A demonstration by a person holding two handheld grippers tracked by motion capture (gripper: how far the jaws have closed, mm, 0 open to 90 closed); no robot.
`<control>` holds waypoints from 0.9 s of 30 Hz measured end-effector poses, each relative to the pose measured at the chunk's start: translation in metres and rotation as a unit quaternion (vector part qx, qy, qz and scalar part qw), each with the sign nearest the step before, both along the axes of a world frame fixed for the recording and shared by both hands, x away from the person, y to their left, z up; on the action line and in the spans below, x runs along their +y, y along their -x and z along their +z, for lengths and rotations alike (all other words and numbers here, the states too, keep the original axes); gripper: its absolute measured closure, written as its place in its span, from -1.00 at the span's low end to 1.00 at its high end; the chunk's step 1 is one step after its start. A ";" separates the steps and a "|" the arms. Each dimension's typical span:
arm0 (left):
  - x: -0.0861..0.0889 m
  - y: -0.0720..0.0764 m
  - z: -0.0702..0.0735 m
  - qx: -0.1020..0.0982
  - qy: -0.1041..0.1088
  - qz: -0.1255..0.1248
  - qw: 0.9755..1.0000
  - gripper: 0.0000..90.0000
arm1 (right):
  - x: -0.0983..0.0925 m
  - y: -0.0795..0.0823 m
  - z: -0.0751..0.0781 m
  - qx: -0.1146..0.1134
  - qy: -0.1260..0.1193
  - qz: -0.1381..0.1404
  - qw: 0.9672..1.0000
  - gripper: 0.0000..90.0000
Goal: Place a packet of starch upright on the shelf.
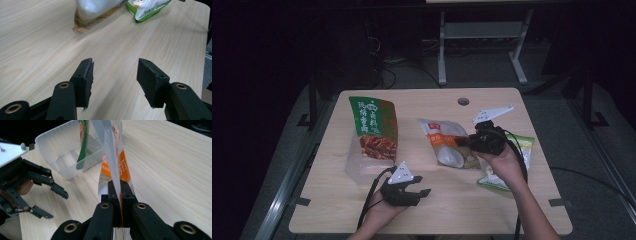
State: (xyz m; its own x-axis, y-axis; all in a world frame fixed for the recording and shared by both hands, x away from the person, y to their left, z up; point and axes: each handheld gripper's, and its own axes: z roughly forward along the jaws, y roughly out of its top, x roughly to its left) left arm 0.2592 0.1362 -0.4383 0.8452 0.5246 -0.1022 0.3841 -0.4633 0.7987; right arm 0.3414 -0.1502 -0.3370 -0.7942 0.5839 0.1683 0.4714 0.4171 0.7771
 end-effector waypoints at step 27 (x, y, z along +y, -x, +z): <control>0.005 -0.001 0.003 -0.011 0.004 -0.016 1.000 -0.06 | 0.071 -0.079 0.031 -0.012 -0.023 0.019 0.999 1.00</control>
State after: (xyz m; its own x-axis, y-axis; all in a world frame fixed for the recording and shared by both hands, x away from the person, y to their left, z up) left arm 0.2601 0.1414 -0.4352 0.8638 0.4962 -0.0874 0.3517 -0.4695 0.8098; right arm 0.4209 -0.0791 -0.3059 -0.8196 0.5456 0.1749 0.4368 0.3975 0.8069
